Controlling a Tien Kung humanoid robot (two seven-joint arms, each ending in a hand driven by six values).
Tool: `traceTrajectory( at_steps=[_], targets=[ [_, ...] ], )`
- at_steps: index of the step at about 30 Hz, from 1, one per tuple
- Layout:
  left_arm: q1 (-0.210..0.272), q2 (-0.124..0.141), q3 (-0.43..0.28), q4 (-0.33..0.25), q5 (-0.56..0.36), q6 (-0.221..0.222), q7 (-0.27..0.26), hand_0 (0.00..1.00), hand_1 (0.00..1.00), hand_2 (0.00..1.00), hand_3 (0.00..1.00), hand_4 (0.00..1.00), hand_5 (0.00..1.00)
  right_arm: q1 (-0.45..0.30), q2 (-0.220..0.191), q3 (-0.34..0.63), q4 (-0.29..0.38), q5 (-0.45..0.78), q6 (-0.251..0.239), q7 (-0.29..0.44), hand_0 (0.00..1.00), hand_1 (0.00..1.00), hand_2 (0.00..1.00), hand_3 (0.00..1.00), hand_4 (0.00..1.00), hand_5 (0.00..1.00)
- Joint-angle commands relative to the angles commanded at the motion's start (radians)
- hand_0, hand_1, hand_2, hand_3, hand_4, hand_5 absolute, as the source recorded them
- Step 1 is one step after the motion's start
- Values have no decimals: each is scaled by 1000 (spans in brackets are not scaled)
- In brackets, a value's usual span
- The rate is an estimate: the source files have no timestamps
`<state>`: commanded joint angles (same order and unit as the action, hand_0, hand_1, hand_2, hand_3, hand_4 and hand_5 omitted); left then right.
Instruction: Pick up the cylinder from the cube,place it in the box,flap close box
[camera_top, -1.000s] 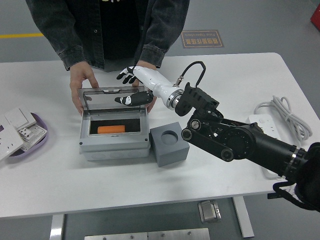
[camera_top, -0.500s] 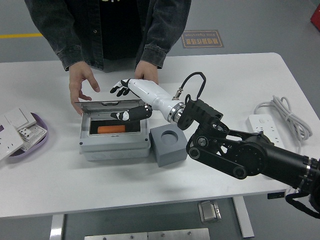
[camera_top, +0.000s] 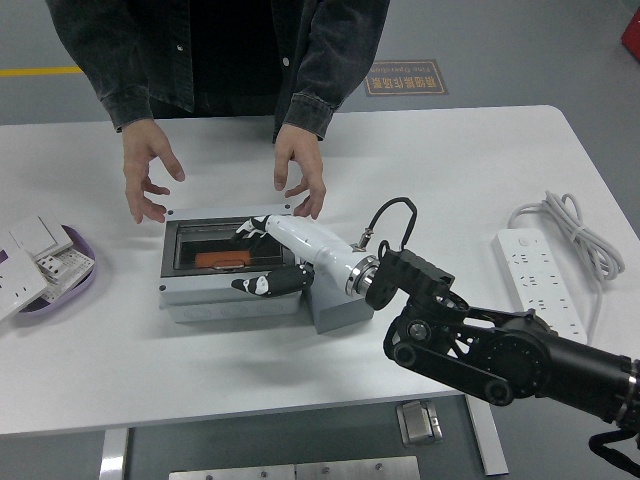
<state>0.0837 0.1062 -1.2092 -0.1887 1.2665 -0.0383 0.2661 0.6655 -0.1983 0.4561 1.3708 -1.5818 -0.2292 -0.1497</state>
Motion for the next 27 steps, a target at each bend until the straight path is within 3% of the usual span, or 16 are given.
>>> traceTrajectory(
  at_steps=[6, 11, 18, 27],
  targets=[
    [4, -1, -2, -1, -2, 2, 2, 603, 603, 553, 597, 661, 204, -50, -41, 127, 69, -32, -7, 10, 712, 653, 667, 709, 768, 404],
    [9, -3, 0, -2, -5, 3, 3, 603, 603, 553, 597, 661, 204, -141, -66, 248, 145, -34, -17, 46, 712, 653, 667, 709, 768, 404],
    [14, -5, 6, -6, -11, 5, 7, 603, 603, 553, 597, 661, 204, -298, -57, 436, 189, 21, -9, 150, 696, 639, 654, 690, 750, 401],
    [-9, 19, -4, -9, 5, 2, 8, 603, 603, 553, 597, 661, 204, -481, -55, 652, 218, 34, -1, 228, 667, 631, 646, 675, 762, 408]
  ],
)
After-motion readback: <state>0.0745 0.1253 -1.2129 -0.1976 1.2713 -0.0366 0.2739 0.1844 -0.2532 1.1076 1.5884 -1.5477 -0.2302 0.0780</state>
